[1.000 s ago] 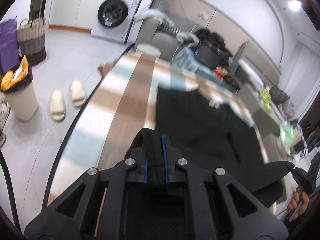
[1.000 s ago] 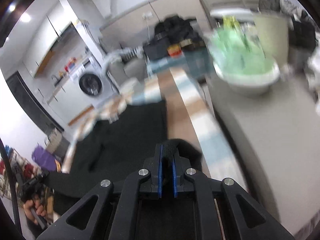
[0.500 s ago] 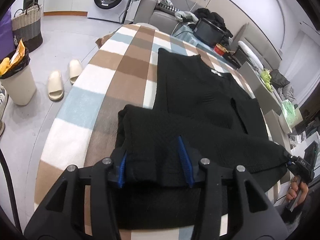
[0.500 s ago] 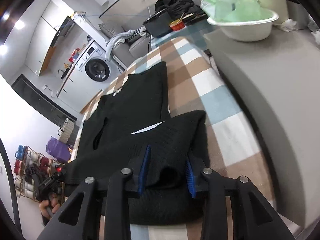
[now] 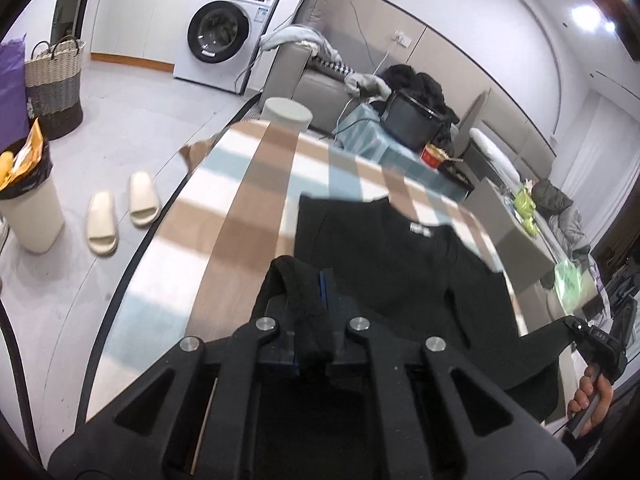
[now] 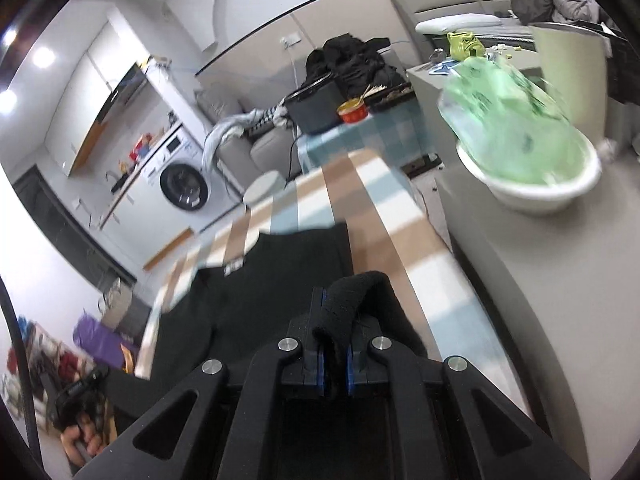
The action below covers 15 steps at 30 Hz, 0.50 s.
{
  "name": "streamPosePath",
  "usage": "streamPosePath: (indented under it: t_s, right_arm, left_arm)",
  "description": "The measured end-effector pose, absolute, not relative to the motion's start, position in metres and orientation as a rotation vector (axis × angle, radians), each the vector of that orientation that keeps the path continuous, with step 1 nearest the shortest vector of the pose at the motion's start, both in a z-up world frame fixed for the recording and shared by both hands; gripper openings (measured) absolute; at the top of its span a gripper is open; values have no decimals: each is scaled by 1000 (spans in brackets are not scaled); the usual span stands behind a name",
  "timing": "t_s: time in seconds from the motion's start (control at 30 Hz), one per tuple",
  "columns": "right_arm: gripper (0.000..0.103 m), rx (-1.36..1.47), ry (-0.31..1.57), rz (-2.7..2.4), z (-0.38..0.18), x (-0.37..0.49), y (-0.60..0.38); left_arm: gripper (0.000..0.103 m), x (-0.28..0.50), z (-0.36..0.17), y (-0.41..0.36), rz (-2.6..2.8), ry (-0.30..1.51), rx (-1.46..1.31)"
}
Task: Fold small clothes
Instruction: 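Lift and fold the gripped hem over toward the collar with both tools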
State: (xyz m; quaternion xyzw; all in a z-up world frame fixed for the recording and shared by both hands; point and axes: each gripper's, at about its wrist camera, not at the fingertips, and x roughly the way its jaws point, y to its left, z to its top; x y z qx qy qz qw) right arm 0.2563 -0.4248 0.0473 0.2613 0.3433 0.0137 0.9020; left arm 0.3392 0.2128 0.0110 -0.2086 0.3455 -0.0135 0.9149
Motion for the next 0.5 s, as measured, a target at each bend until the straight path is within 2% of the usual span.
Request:
streamPosePath:
  t_s: [0.23,0.5]
  right_arm:
    - [7,565,687,-31,53,321,-423]
    - [7,560,681,-74,52,375,-417]
  left_arm:
    - [4,402,22,220,-7,696,-440]
    - [4,468,4,233,14,730,-473]
